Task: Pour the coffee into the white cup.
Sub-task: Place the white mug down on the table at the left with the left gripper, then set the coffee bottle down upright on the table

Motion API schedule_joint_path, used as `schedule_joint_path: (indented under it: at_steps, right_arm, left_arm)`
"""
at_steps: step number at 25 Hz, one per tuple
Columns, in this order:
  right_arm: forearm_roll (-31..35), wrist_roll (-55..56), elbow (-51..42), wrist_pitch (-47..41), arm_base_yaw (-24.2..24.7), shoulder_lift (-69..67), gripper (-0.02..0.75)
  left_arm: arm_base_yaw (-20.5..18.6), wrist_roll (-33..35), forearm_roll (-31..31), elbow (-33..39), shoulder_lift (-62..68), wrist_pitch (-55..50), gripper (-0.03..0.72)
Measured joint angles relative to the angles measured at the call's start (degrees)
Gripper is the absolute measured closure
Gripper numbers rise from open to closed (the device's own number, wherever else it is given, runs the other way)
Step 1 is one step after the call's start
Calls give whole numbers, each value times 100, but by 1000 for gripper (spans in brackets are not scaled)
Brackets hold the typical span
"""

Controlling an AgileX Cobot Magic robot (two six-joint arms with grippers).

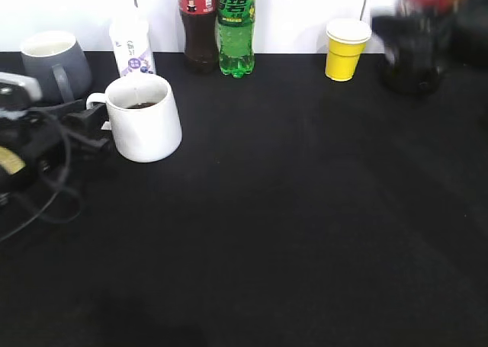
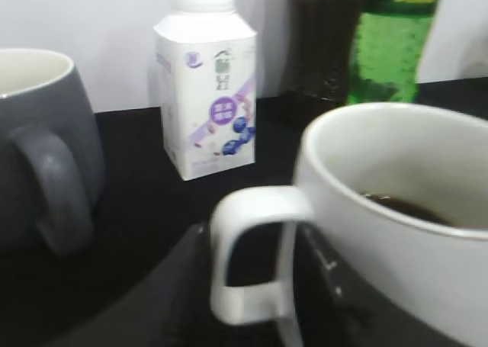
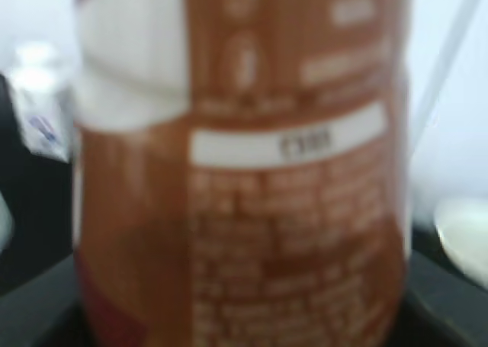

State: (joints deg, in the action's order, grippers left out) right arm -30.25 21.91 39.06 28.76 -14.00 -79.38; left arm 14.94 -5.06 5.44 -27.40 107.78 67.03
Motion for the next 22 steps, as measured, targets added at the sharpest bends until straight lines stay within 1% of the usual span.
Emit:
schedule_joint_path:
  at_steps: [1, 2, 3, 4, 5, 8, 10, 13, 16, 18, 19, 22]
  right_arm:
    - [554, -505, -213, 58, 0, 0, 221]
    - [1454, -1325, -553, 382, 0, -68, 221]
    - [2017, -1758, -702, 656, 0, -242, 221]
    - [2412, -2025, -820, 946, 0, -522, 221]
    - [2652, -2226, -881, 1349, 0, -909, 221]
    - [2799, -2325, -886, 2789, 0, -2250, 221]
    - [3056, -2336, -886, 3218, 0, -2919, 221]
    - [3120, -2338, -847, 3352, 0, -3350, 221]
    - [3133, -2338, -784, 3374, 0, -3410, 218]
    - [3136, -2319, -826, 3213, 0, -3410, 160]
    - [3161, -2319, -932, 3132, 0, -3331, 146]
    - [3199, -2295, -1302, 2744, 0, -2852, 139]
  left_arm:
    - [0, 0, 52, 153, -194, -6, 405]
    - [0, 0, 76, 340, -445, -6, 404]
    - [0, 0, 107, 445, -607, -6, 405]
    - [0, 0, 163, 566, -801, -6, 405]
    - [0, 0, 240, 674, -988, -1, 405]
    - [0, 0, 699, 981, -1649, -12, 405]
    - [0, 0, 759, 1011, -2054, -241, 405]
    - [0, 0, 759, 1022, -2283, -458, 405]
    - [0, 0, 759, 1041, -2283, -538, 405]
    - [0, 0, 759, 1041, -2283, -581, 405]
    - [0, -19, 759, 1041, -2301, -732, 405]
    - [0, -107, 747, 1041, -2497, -1453, 405]
